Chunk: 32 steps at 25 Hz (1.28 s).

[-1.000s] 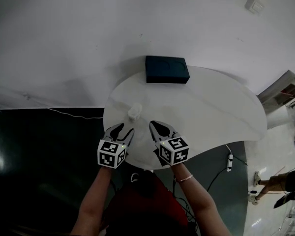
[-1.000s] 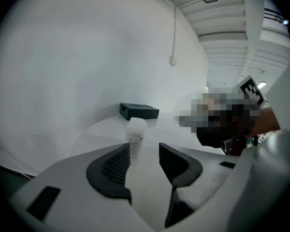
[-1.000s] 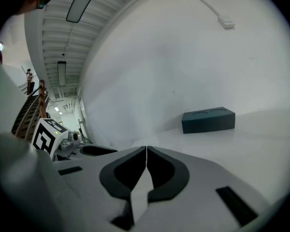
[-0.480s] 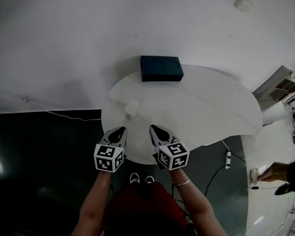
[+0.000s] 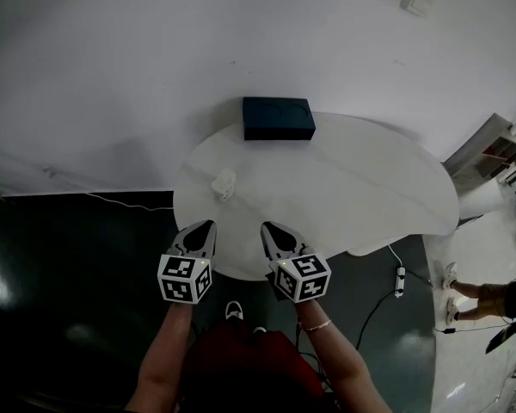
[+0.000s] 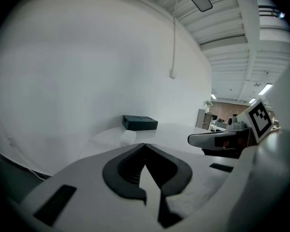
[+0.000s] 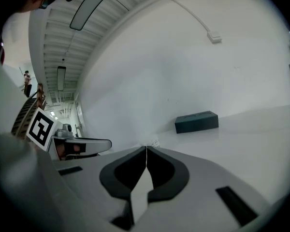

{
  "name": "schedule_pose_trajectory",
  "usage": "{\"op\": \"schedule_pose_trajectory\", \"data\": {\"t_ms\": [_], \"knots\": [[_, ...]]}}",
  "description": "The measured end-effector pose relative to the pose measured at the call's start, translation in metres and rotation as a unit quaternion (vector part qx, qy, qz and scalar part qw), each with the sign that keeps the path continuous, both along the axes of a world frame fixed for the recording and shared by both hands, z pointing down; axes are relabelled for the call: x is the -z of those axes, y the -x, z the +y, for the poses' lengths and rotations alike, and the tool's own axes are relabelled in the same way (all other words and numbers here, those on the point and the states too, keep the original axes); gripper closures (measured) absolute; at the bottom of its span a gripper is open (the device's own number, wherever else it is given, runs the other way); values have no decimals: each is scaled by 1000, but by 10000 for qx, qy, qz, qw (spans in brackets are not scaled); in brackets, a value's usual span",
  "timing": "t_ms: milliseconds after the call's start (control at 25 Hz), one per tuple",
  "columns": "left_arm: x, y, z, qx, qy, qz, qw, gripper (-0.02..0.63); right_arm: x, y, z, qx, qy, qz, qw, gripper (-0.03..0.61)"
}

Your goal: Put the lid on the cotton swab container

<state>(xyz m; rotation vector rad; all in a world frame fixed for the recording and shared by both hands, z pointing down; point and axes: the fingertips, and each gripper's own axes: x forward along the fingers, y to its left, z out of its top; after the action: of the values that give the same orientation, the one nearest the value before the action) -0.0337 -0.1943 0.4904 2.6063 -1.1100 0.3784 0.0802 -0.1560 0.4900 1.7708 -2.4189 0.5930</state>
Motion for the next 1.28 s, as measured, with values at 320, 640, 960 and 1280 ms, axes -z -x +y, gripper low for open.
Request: {"op": "schedule_pose_trajectory", "data": {"t_ms": [320, 640, 960, 1280], "knots": [[12, -5, 37, 151, -165, -91, 9997, 589, 4, -7, 39, 67, -46, 52, 10000, 563], [29, -4, 76, 238, -363, -59, 9990, 589, 21, -8, 78, 34, -288, 219, 9993, 563], [43, 1, 112, 327, -509, 15, 9982, 589, 27, -13, 114, -43, -236, 447, 9987, 563], [42, 3, 145, 320, -503, 43, 9982, 589, 30, -18, 147, -209, -251, 429, 9985, 563]]}}
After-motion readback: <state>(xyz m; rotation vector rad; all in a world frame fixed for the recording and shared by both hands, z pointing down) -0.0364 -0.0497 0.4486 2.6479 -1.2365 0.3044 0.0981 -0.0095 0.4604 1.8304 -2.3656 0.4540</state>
